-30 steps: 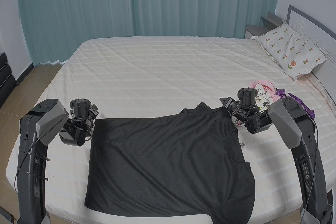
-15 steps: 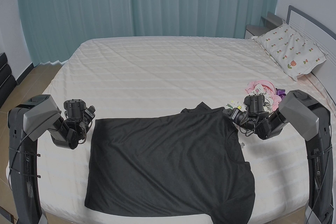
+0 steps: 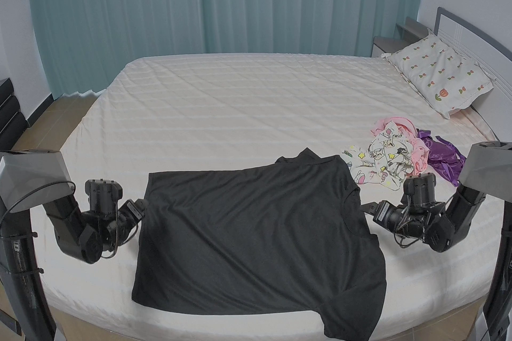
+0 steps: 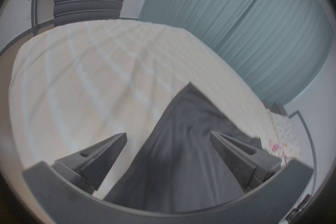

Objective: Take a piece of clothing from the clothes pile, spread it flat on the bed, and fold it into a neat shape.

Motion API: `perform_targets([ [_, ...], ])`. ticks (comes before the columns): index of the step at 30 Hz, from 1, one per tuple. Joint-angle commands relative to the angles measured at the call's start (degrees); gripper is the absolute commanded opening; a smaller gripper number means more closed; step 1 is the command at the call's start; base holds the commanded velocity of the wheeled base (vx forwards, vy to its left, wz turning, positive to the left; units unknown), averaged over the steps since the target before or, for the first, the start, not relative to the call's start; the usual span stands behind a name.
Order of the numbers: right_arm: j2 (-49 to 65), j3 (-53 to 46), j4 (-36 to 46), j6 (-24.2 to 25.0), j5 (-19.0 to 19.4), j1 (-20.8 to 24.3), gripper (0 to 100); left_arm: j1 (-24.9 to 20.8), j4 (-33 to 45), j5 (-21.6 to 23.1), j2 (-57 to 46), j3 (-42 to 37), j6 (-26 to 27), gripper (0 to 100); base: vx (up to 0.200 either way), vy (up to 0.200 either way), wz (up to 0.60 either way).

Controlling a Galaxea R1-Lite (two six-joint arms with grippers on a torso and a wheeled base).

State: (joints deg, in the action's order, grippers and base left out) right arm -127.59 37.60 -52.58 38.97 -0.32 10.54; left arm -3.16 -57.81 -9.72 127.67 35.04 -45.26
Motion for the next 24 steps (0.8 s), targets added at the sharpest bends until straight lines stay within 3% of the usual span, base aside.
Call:
perform_targets([
  [1,8.3,-18.4,-11.1,3.3,0.7,1.1,100,-6.9,-6.7,2.6,-7.4,-20.1,-1.0,100,-0.200,0.000,0.00],
  [8,7.5,-23.1,-15.2,7.2,0.9,2.2,100,-9.0,-11.3,2.6,-5.3,-26.5,-2.3,100,-0.200,0.000,0.00],
  [14,6.7,-24.4,-15.2,10.2,2.4,2.2,100,-9.1,-11.4,2.3,-0.1,-26.5,-2.1,100,0.000,0.000,0.00],
  [24,3.6,-24.5,-15.7,10.2,2.3,2.7,100,-9.7,-17.3,0.0,6.6,-24.5,-1.6,100,0.000,0.000,0.00],
])
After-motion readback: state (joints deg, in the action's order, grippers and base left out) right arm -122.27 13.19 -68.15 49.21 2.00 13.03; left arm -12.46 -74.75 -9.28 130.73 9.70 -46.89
